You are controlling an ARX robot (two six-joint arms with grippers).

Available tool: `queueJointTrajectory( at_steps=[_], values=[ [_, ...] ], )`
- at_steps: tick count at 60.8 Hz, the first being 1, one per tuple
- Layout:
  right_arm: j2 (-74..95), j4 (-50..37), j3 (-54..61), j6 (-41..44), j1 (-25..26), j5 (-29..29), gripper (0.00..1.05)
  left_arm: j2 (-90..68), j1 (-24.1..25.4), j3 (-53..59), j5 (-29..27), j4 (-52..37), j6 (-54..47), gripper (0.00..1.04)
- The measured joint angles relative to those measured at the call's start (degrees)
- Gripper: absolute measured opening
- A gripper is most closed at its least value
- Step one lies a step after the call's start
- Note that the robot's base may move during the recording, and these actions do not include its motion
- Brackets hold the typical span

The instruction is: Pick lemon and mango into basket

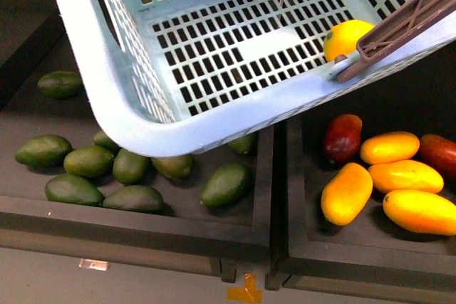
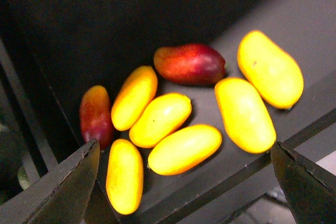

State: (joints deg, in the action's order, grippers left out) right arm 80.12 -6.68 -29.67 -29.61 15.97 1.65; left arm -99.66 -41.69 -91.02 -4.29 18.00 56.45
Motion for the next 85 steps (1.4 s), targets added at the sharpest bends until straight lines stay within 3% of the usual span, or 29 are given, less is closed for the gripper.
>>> queueJointTrajectory(
  at_steps=[13,27,85],
  values=[
    [28.09,-0.33,-11.56,-10.14,-1.53,-0.24,0.96,0.00,0.24,0.00,-1.03,0.00,-0.17,0.18],
    [42.82,0.00,-21.14,-16.39,-6.21,0.24,0.96,0.00,0.22,0.00,-0.20,0.00,-0.04,0.18],
    [62.62,7.28,-49.90,-20.26,-12.96,1.81,0.96,0.00,0.22,0.00,-0.42,0.00,-0.07,0.18]
  ],
)
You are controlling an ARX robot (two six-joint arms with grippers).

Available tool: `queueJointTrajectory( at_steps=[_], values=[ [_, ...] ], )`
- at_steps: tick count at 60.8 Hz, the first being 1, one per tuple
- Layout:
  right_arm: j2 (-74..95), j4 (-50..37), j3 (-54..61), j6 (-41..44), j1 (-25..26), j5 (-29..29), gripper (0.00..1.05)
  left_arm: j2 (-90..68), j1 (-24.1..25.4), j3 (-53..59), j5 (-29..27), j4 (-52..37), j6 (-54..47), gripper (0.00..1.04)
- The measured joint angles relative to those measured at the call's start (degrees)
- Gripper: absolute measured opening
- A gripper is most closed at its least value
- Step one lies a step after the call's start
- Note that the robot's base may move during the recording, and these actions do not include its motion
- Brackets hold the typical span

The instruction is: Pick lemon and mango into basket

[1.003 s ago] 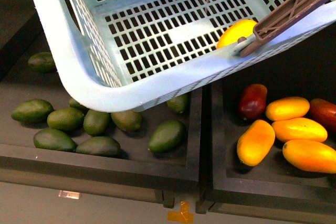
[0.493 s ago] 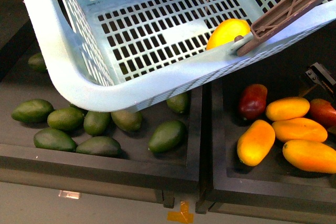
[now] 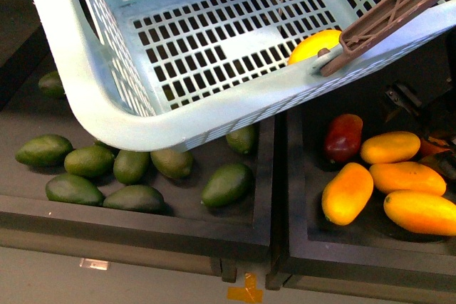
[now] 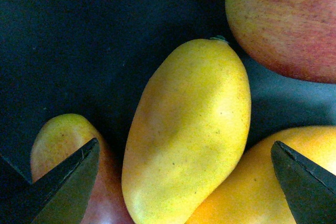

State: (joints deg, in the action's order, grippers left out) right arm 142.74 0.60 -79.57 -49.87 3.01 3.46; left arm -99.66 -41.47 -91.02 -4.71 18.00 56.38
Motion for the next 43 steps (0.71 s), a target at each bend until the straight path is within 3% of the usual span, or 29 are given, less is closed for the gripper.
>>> queueJointTrajectory(
  at_steps=[32,43],
  values=[
    [5.55,1.57,-6.58,1.18,-0.26,0.13,0.96,0.00,0.00,0.00,0.02,0.00,0.00,0.18],
    [6.60,-0.17,-6.10,1.22,-0.26,-0.28,0.68,0.00,0.00,0.00,0.02,0.00,0.00,0.18]
  ],
)
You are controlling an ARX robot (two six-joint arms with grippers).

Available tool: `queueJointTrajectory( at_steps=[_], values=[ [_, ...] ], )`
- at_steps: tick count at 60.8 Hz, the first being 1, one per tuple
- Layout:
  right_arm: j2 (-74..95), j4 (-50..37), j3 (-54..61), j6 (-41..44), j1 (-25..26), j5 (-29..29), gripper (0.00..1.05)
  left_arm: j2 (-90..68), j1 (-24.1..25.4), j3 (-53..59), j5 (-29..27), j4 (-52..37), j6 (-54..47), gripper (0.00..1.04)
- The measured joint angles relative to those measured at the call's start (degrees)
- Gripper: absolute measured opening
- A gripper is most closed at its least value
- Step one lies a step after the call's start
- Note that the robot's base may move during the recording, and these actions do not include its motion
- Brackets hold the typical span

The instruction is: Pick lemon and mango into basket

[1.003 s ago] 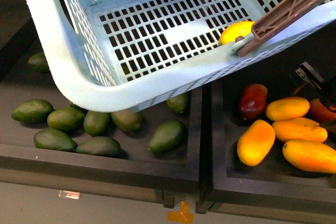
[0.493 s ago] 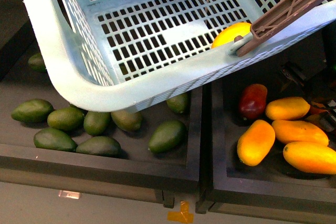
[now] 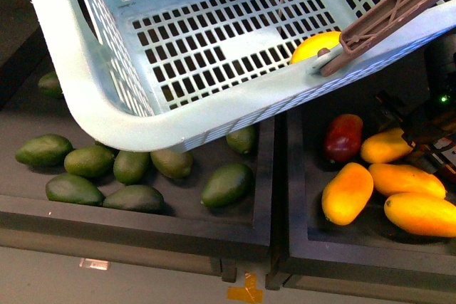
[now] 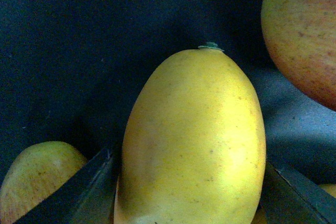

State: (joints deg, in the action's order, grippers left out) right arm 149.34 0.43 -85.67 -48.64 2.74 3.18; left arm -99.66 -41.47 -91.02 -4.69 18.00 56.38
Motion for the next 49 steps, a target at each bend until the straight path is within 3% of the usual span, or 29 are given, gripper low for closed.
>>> queueJointTrajectory(
  at_steps=[10,30,49],
  values=[
    [-0.90,-3.32,3.06,0.00,0.81,-1.62,0.57,0.00,0.00,0.00,0.02,0.00,0.00,0.18],
    [-11.63,-12.72,18.14,3.02,6.32,-7.19,0.57,0.00,0.00,0.00,-0.02,0.00,-0.02,0.18],
    [-34.93,-17.99,35.32,13.18,13.90,-12.85,0.57,0.00,0.00,0.00,0.00,0.00,0.00,0.18]
  ],
)
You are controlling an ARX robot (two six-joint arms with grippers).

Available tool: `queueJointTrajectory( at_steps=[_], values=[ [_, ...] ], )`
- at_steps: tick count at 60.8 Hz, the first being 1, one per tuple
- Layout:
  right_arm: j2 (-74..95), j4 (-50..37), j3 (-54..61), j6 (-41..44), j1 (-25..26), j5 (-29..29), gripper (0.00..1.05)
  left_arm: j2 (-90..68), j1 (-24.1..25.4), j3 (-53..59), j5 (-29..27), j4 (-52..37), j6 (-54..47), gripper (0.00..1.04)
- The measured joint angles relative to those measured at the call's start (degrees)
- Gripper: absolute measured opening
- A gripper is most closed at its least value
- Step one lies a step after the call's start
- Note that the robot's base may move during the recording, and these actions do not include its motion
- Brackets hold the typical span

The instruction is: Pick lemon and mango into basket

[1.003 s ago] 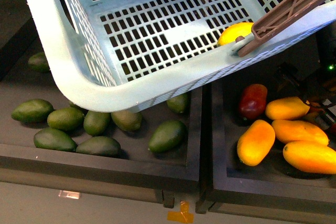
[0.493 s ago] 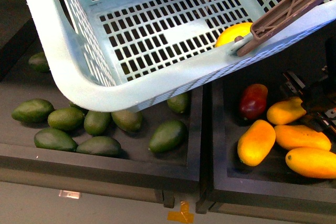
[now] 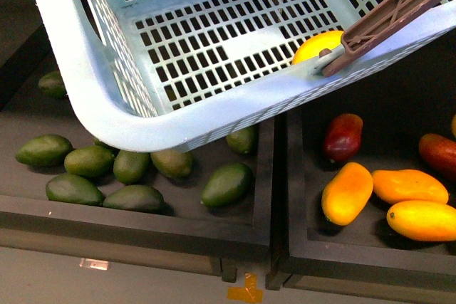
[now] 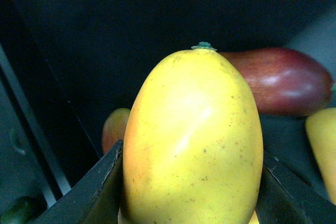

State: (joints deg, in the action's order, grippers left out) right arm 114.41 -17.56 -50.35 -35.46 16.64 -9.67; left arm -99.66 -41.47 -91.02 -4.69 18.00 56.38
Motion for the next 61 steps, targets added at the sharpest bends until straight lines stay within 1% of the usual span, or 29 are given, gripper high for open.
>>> queueJointTrajectory(
  at_steps=[11,18,29,35,41,45,56,61],
  values=[
    [-13.86,0.90,8.35,4.57,3.82,-3.41,0.57,0.00,0.00,0.00,-0.02,0.00,0.00,0.18],
    [-24.41,3.91,11.21,6.29,5.95,-6.45,0.57,0.00,0.00,0.00,-0.02,0.00,0.00,0.18],
    [-38.07,9.22,11.08,6.75,6.05,-9.88,0.57,0.00,0.00,0.00,0.02,0.00,0.00,0.18],
    [-43.91,11.47,10.16,6.16,5.22,-10.54,0.57,0.00,0.00,0.00,0.00,0.00,0.00,0.18],
    [-49.18,12.04,9.03,4.59,3.10,-10.08,0.57,0.00,0.00,0.00,-0.09,0.00,-0.02,0.18],
    [-51.39,11.32,8.48,4.28,0.63,-8.09,0.57,0.00,0.00,0.00,-0.07,0.00,0.00,0.18],
    [-50.99,7.21,7.21,4.04,-9.68,-0.79,0.57,0.00,0.00,0.00,-0.02,0.00,0.00,0.18],
    [-48.48,5.79,6.19,4.31,-15.58,2.69,0.57,0.00,0.00,0.00,-0.04,0.00,0.00,0.18]
  ],
)
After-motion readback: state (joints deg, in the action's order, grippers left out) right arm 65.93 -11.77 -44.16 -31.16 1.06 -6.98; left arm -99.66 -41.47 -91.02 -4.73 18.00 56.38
